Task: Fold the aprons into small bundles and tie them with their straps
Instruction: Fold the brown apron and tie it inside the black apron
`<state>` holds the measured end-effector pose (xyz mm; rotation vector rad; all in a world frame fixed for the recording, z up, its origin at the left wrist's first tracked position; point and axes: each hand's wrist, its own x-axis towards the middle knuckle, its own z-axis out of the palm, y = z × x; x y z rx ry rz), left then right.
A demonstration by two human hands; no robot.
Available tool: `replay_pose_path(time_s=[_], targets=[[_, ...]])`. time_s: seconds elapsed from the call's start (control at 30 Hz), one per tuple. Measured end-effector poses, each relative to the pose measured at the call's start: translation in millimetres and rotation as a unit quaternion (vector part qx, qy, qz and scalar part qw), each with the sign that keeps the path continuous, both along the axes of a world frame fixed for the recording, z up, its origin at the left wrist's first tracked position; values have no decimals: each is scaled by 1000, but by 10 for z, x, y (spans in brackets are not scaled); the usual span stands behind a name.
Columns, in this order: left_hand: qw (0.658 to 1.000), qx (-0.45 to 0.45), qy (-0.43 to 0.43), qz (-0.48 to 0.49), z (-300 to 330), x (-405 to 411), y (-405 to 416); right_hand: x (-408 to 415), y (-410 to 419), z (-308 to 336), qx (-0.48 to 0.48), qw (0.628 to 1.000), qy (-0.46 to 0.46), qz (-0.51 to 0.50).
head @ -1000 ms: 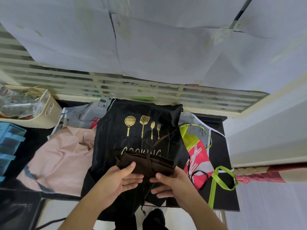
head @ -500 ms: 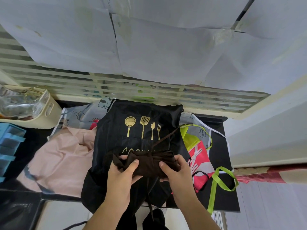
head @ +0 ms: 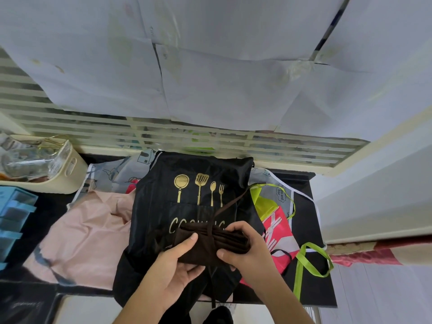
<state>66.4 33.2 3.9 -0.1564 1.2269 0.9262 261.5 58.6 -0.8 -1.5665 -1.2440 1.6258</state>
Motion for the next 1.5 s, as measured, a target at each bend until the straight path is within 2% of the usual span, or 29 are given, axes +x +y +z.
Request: replay_pose_path(time_s=[0.13, 0.2, 0.27, 0.3, 0.37, 0.43, 0.5, 0.63, 0.73, 0.8, 0.87, 0.9, 0.97, 1.03, 1.1, 1.17, 1.27, 1.37, 1.5], targets=[[998, 31, 6, -54, 97, -111, -3, 271, 150, 190, -30, 995, 18, 93], [995, 57, 25, -81, 152, -160, 10, 391, 271, 289, -57, 997, 39, 46], [986, 94, 38, -130, 234, -180, 27, 469, 357, 403, -1, 999, 33, 15], [981, 110, 39, -154, 276, -183, 27, 473, 379, 482, 43, 998, 34, 42], [974, 129, 35, -181, 353, -188, 25, 417, 423, 673, 91, 981, 19, 172], [973, 138, 16, -183, 398, -205, 5, 334, 511, 762, 96, 949, -58, 295], [969, 160, 2, -190, 431, -225, -15, 268, 582, 816, 111, 930, -102, 336], [954, 203, -9, -222, 549, -237, -42, 194, 606, 796, 140, 961, -30, 238], [945, 226, -14, -236, 641, -230, -69, 53, 533, 658, 168, 971, 1, 171], [943, 237, -8, -233, 677, -218, -76, -57, 430, 520, 206, 967, -42, 144], [944, 245, 0, -221, 680, -213, -68, -61, 379, 402, 225, 966, -105, 72], [946, 245, 8, -211, 673, -217, -67, -11, 371, 360, 199, 975, -89, 46], [950, 243, 16, -196, 645, -226, -72, 92, 333, 418, 57, 994, 63, 66], [949, 244, 17, -198, 621, -238, -87, 151, 244, 480, -84, 967, 210, 115], [946, 245, 23, -209, 622, -235, -97, 173, 137, 511, -126, 945, 266, 139], [944, 248, 28, -218, 618, -238, -105, 195, 94, 512, -111, 942, 283, 141], [941, 250, 29, -227, 604, -256, -119, 208, 133, 614, -38, 956, 257, 138], [942, 246, 9, -226, 595, -259, -144, 174, 153, 649, 28, 961, 210, 177], [944, 246, 8, -220, 567, -276, -185, 151, 163, 656, 86, 967, 50, 233]])
